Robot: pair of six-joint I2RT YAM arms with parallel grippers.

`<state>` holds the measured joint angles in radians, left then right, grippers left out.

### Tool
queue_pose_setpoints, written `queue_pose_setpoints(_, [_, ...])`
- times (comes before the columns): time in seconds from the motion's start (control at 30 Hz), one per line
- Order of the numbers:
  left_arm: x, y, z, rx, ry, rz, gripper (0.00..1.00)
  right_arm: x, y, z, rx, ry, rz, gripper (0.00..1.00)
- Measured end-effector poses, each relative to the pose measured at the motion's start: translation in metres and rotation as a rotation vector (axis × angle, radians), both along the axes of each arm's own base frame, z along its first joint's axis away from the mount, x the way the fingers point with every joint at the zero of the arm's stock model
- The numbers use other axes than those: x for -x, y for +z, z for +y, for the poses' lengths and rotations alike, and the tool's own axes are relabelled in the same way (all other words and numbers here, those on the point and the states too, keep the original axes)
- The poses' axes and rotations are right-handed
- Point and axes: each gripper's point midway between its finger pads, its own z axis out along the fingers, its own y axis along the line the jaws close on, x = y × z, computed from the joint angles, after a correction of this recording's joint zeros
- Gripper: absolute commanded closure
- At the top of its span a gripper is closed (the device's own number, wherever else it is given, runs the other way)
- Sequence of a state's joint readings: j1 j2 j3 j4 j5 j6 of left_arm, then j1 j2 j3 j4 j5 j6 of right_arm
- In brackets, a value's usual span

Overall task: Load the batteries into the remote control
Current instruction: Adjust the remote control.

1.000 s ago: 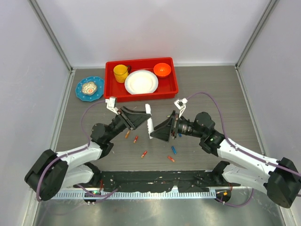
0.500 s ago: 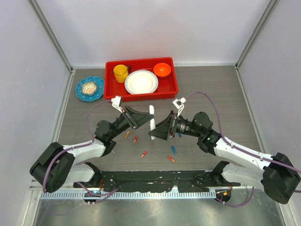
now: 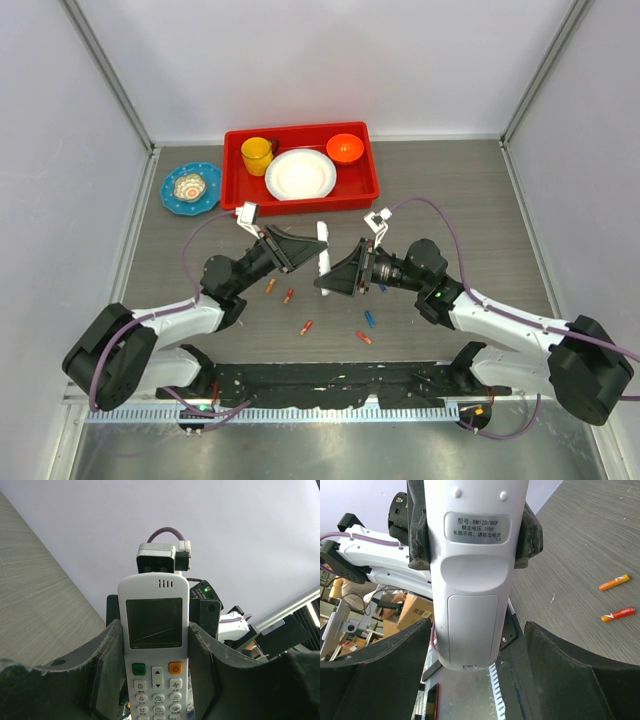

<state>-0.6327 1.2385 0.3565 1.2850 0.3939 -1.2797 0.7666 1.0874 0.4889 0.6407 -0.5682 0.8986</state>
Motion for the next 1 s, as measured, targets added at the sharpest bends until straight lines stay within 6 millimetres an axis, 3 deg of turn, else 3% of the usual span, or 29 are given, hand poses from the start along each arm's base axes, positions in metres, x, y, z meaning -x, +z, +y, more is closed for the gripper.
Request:
queue_pose_setpoints(0.33, [0.001, 0.002, 0.001, 0.004, 0.000, -0.007, 1.00, 0.004, 0.000, 0.002, -0.041, 0.030, 0.022, 0.38])
queue_pose_setpoints(0.5, [0.002, 0.003, 0.001, 0.004, -0.001, -0.012, 0.97, 0.007, 0.004, 0.002, -0.057, 0.044, 0.021, 0.64])
queue_pose_setpoints(0.57, [0.002, 0.004, 0.001, 0.006, -0.001, -0.014, 0.74, 0.008, 0.005, 0.002, -0.059, 0.048, 0.023, 0.73])
queue_pose_setpoints(0.6, [0.002, 0.004, 0.001, 0.005, -0.002, -0.015, 0.45, 0.008, 0.005, 0.002, -0.058, 0.049, 0.022, 0.75])
queue_pose_setpoints(0.7, [0.003, 0.004, 0.001, 0.006, -0.005, -0.014, 0.21, 0.009, 0.004, 0.002, -0.057, 0.054, 0.019, 0.79])
queue_pose_setpoints(0.73, [0.003, 0.004, 0.001, 0.007, -0.008, -0.014, 0.01, 0.010, 0.004, 0.002, -0.054, 0.057, 0.016, 0.80])
queue_pose_setpoints(1.0, [0.005, 0.019, 0.011, 0.030, 0.012, -0.054, 0.00, 0.020, -0.003, -0.007, 0.037, 0.076, -0.035, 0.80])
